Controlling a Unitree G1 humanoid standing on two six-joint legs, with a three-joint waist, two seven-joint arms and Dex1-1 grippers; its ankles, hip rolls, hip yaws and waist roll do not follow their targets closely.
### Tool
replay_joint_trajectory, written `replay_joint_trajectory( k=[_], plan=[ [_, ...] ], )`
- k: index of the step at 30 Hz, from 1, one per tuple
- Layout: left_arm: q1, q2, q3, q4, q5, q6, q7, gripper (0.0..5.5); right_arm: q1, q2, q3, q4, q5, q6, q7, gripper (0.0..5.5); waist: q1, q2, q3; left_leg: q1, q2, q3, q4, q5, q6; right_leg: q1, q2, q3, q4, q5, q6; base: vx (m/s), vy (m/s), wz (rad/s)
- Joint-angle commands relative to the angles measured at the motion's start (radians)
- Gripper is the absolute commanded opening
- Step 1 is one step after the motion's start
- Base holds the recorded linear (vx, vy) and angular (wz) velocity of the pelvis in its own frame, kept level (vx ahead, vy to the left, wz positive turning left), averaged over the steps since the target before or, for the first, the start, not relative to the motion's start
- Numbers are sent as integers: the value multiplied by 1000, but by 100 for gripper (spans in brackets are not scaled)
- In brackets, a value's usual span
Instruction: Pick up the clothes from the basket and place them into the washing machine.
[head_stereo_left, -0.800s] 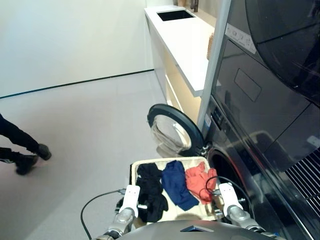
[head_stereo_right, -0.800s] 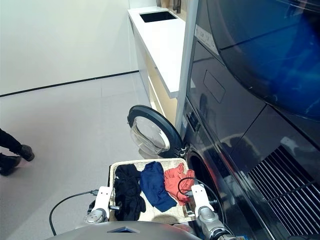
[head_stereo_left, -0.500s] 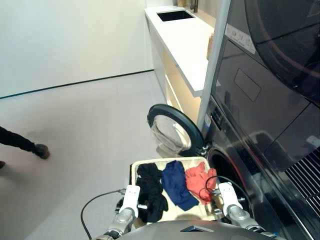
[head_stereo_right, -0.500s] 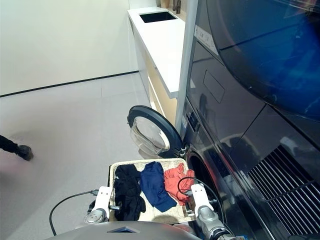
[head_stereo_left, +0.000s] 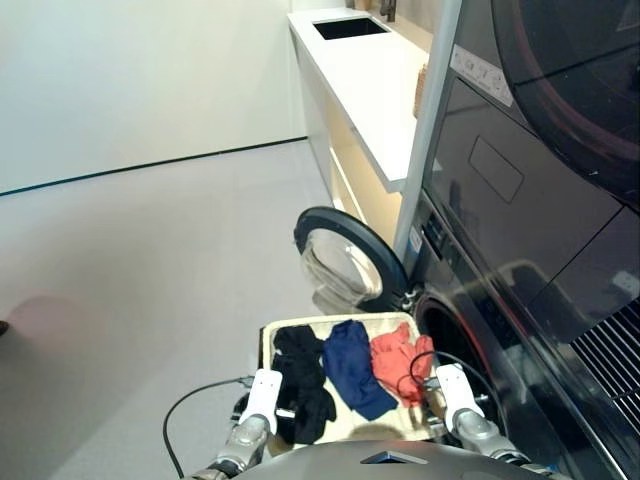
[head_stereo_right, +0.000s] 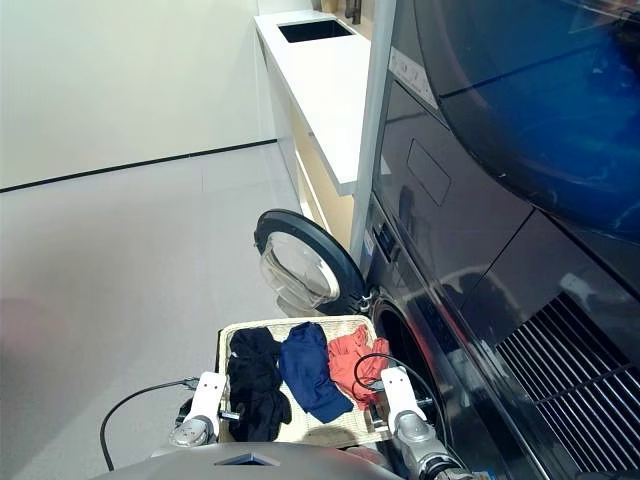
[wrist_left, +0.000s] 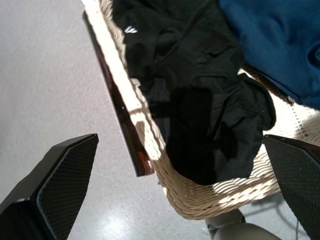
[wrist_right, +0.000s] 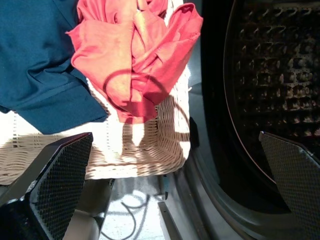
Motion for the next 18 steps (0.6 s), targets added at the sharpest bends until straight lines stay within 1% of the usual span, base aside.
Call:
replay_joint_trajectory(
  k=[1,6,7,9,10,11,13,18],
  plan=[
    [-132,53,10,13,43,-27,21,550,-114,41,44,-17,-5,-48,2,550,-15,-80,41,6,-62,58,25,-48,-2,9,-39,40,22,-69,121,0,0,0],
    [-188,83,-28,-10,97,-32,35,550,-149,34,69,-61,9,-56,4,550,-19,-77,71,-46,-65,60,41,-42,-3,-43,-44,47,35,-59,121,0,0,0],
    [-188,83,-28,-10,97,-32,35,550,-149,34,69,-61,9,-56,4,550,-19,-77,71,-47,-65,60,42,-42,-3,-44,-44,47,35,-59,121,0,0,0],
    [-217,98,-54,-14,118,-32,34,550,-178,27,90,-84,11,-59,6,550,-21,-77,98,-86,-65,63,57,-39,-4,-81,-46,49,45,-54,121,0,0,0],
    [-218,98,-54,-14,118,-32,34,550,-178,27,90,-84,11,-59,7,550,-21,-77,97,-87,-65,63,57,-39,-4,-82,-46,49,46,-54,121,0,0,0],
    [-240,101,-63,-8,115,-28,29,550,-203,26,103,-95,14,-59,8,550,-23,-78,115,-118,-64,65,67,-37,-4,-112,-47,52,52,-49,121,0,0,0],
    [-263,98,-74,-1,112,-25,27,550,-226,27,112,-104,22,-60,11,550,-24,-80,132,-149,-64,66,78,-35,-3,-142,-48,55,60,-45,121,0,0,0],
    [-365,97,-117,-24,91,-18,48,550,-323,22,136,-142,61,-69,-5,550,-26,-81,199,-260,-65,64,113,-29,0,-258,-50,60,108,-44,118,-82,29,-67]
  ],
)
